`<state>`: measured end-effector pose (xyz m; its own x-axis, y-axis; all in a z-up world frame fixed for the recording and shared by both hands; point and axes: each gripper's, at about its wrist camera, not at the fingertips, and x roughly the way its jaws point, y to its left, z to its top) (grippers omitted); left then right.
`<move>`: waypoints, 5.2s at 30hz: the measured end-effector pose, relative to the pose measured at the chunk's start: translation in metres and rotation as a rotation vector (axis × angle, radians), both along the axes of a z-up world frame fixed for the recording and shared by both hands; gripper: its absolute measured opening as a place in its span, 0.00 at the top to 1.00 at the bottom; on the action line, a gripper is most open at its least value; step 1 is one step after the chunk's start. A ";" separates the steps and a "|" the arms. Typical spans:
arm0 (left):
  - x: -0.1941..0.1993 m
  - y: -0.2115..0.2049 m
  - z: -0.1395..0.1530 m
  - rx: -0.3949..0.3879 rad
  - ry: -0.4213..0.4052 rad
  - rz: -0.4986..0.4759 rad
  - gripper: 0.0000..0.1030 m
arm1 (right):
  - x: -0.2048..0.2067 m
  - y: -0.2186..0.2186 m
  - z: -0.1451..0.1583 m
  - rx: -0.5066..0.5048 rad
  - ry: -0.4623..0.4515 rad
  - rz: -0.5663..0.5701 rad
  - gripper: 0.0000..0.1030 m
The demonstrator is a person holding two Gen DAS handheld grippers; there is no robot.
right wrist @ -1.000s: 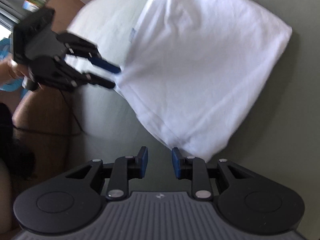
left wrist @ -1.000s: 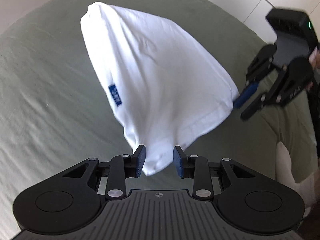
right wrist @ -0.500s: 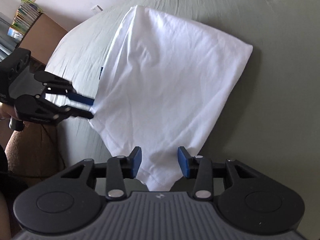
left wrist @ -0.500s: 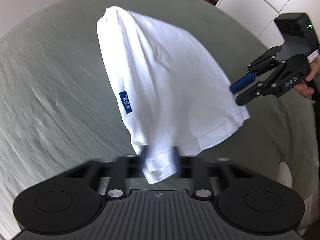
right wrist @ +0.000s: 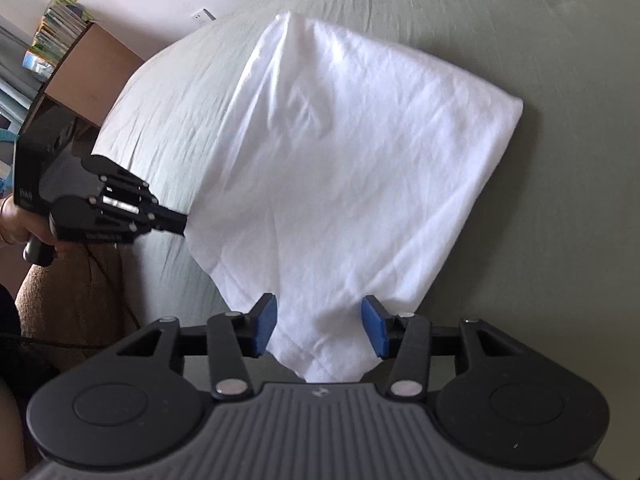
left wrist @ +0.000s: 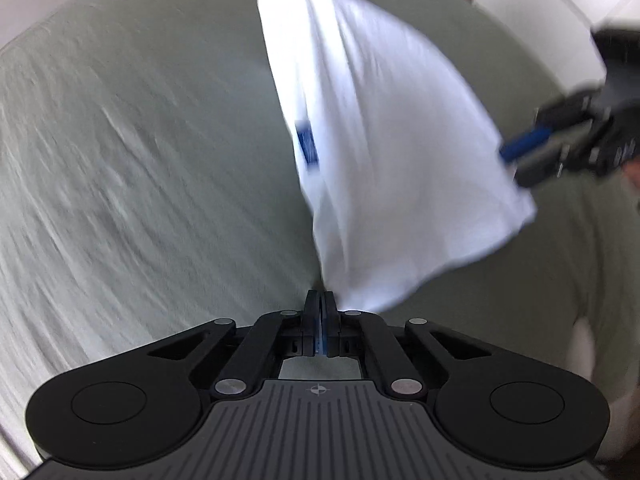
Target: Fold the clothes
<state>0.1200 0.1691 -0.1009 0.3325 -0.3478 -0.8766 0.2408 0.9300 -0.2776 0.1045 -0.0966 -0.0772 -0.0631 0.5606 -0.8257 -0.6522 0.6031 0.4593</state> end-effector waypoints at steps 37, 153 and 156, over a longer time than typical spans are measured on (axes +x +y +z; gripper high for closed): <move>0.114 0.006 0.007 -0.027 -0.149 0.239 0.97 | 0.117 -0.014 -0.034 0.010 0.038 -0.462 0.92; -0.015 0.006 -0.030 -0.066 0.085 0.189 0.93 | -0.036 -0.069 -0.021 0.092 0.199 -0.385 0.97; -0.015 0.003 -0.034 -0.055 0.098 0.190 0.95 | -0.038 -0.063 -0.024 0.072 0.187 -0.378 0.97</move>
<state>0.1048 0.1726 -0.1347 0.3113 -0.3351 -0.8893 0.0319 0.9389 -0.3426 0.0667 -0.1601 -0.1014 0.0128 0.6287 -0.7775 -0.2931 0.7458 0.5983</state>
